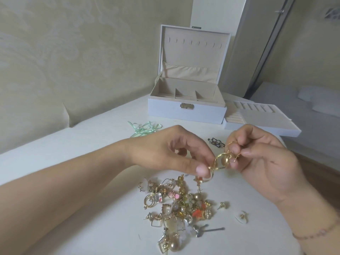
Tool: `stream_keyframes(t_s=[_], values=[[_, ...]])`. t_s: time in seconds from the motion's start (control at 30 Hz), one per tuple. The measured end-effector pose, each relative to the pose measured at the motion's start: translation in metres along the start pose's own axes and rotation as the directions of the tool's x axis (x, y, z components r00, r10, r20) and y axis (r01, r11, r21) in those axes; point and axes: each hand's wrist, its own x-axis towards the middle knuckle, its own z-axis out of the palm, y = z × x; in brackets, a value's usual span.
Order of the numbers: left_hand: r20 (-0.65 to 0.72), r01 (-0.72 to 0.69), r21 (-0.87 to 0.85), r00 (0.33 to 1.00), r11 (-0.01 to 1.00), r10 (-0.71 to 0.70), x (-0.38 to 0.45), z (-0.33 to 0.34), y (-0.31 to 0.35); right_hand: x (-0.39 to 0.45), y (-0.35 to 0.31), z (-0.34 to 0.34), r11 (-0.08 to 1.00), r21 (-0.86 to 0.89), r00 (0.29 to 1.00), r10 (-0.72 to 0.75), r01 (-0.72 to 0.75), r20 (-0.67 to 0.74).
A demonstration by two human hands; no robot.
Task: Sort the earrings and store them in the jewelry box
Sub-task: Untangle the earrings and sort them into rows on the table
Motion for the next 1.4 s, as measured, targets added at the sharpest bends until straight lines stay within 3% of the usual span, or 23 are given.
stream_keyframes(t_s=[0.17,0.37,0.53,0.67,0.9,1.0,1.2,1.4], values=[[-0.048,0.059,0.031,0.997,0.998,-0.057,0.002,0.006,-0.002,-0.001,0.001,-0.003,0.995,-0.008,0.995,-0.102,0.102,-0.007],[-0.119,0.066,-0.191,0.989,0.979,-0.089,0.001,0.001,-0.013,-0.001,0.003,0.001,0.981,-0.086,0.984,-0.175,0.172,-0.031],[-0.307,0.062,-0.205,0.943,0.977,-0.125,0.003,-0.004,-0.023,0.0,0.006,0.005,0.951,-0.262,0.953,-0.22,0.162,-0.21],[-0.369,0.048,-0.187,0.922,0.981,-0.115,0.003,-0.006,-0.029,0.001,0.01,0.003,0.93,-0.343,0.91,-0.249,0.13,-0.331],[-0.433,0.03,-0.205,0.894,0.978,-0.118,0.002,-0.008,-0.033,0.003,0.007,-0.002,0.964,-0.265,0.88,-0.152,0.031,-0.451],[-0.442,0.042,-0.192,0.888,0.981,-0.124,0.002,-0.008,-0.032,0.004,0.009,-0.006,0.96,-0.279,0.848,-0.177,0.037,-0.499],[-0.385,0.05,-0.155,0.917,0.987,-0.107,0.005,-0.004,-0.025,0.004,0.011,0.009,0.9,-0.425,0.88,-0.279,0.099,-0.385],[-0.308,0.059,-0.079,0.948,0.995,-0.081,0.004,0.001,-0.021,0.004,0.009,0.028,0.899,-0.436,0.935,-0.197,0.051,-0.297]])
